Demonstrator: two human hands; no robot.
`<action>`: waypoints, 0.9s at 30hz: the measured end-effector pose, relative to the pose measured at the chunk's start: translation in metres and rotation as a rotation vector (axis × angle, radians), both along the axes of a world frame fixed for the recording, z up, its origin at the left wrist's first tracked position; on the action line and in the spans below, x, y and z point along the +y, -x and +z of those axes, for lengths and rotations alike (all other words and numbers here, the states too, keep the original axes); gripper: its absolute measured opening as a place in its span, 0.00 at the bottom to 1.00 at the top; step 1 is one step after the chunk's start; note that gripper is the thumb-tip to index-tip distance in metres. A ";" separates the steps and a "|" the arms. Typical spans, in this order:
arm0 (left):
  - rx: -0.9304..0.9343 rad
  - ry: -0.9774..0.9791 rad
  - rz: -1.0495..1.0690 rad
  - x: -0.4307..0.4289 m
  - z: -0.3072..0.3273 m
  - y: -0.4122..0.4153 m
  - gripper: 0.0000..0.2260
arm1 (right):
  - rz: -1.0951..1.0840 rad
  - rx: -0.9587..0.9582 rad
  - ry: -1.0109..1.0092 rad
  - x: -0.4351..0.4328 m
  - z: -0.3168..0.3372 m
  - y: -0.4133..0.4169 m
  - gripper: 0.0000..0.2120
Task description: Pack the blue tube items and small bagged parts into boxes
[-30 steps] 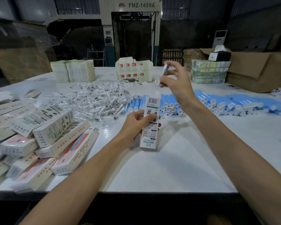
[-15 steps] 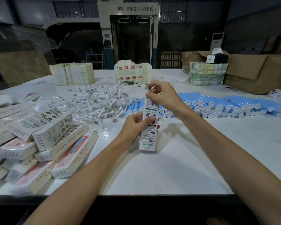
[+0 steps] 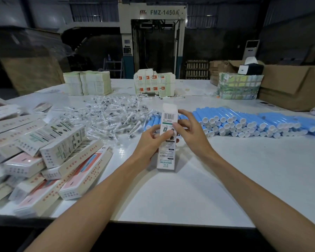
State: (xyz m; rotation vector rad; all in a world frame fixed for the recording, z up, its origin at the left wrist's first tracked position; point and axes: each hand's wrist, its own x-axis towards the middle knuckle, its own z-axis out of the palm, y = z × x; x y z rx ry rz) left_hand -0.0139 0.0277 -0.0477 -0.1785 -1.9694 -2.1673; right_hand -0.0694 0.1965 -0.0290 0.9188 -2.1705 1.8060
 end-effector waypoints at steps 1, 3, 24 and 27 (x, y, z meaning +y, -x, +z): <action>0.011 0.032 0.011 0.000 0.000 0.000 0.24 | 0.023 -0.005 0.031 0.000 -0.003 -0.001 0.20; 0.068 0.053 0.009 -0.001 0.000 -0.001 0.31 | 0.033 -0.011 0.072 0.000 -0.003 -0.001 0.20; 0.187 0.260 0.009 -0.008 0.004 -0.002 0.27 | 0.119 -0.057 -0.010 0.011 0.004 -0.006 0.13; 0.182 0.261 0.004 -0.008 0.003 -0.002 0.26 | 0.136 -0.048 -0.023 0.013 0.005 -0.006 0.11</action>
